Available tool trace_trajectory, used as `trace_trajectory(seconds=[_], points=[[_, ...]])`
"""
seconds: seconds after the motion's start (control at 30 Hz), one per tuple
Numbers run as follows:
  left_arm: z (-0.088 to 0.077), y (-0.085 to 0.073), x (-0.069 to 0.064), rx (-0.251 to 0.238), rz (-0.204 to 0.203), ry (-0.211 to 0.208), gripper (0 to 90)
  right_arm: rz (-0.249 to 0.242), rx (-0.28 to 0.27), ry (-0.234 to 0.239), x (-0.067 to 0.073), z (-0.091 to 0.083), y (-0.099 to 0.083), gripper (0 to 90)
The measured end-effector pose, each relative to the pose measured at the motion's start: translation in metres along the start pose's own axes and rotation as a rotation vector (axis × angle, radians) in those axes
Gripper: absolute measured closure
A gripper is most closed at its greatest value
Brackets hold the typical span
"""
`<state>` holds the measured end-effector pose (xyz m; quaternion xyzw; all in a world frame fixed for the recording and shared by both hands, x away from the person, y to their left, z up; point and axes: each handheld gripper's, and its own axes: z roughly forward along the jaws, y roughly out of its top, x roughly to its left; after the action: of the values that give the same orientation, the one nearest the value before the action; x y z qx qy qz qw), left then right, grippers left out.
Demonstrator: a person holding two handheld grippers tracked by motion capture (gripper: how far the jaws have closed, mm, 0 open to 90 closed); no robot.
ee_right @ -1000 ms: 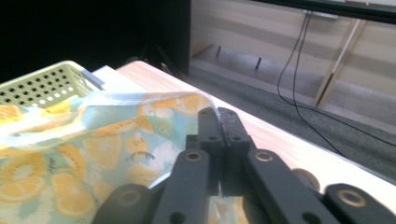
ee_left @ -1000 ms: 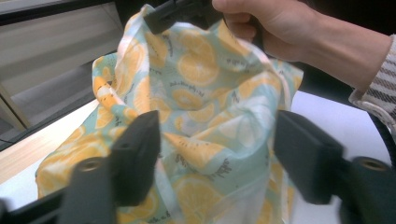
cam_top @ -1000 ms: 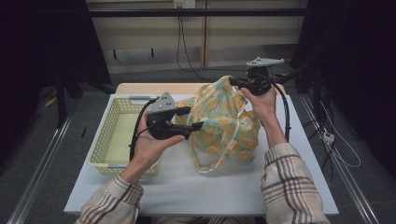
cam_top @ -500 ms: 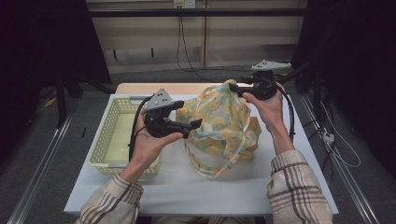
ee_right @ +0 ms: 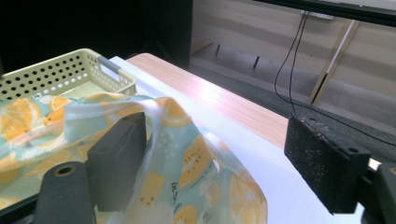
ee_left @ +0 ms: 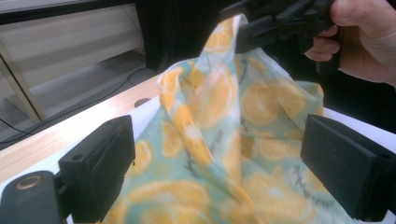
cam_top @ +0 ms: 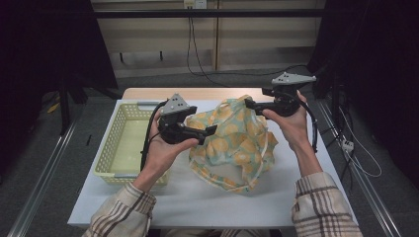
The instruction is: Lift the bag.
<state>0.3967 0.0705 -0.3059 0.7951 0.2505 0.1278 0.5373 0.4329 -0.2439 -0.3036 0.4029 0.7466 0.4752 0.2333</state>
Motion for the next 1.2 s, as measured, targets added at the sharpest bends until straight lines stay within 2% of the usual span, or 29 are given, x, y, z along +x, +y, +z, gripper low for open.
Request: trace_trajectory(seconds=[0.13,0.3,0.43,0.63,0.87,1.2], points=[[0.003,-0.001,-0.001,0.011,0.002,0.009,10.0,0.015,-0.015,-0.013,0.0,-0.008,-0.006,21.3],[0.005,-0.002,-0.001,0.012,0.005,0.005,10.0,0.017,-0.015,0.007,0.001,-0.018,-0.014,18.6],[0.005,-0.005,0.0,0.017,0.004,0.011,9.1,0.019,-0.032,0.017,0.004,-0.032,-0.019,17.1],[0.003,-0.013,0.0,0.024,-0.001,0.018,7.6,0.03,-0.045,0.005,0.006,-0.052,-0.033,15.5],[-0.005,-0.023,0.002,0.026,-0.007,0.042,4.9,0.032,-0.036,-0.032,0.009,-0.07,-0.049,15.4],[-0.031,-0.047,-0.001,0.036,-0.011,0.079,4.9,0.033,-0.022,-0.063,0.02,-0.079,-0.071,13.7]])
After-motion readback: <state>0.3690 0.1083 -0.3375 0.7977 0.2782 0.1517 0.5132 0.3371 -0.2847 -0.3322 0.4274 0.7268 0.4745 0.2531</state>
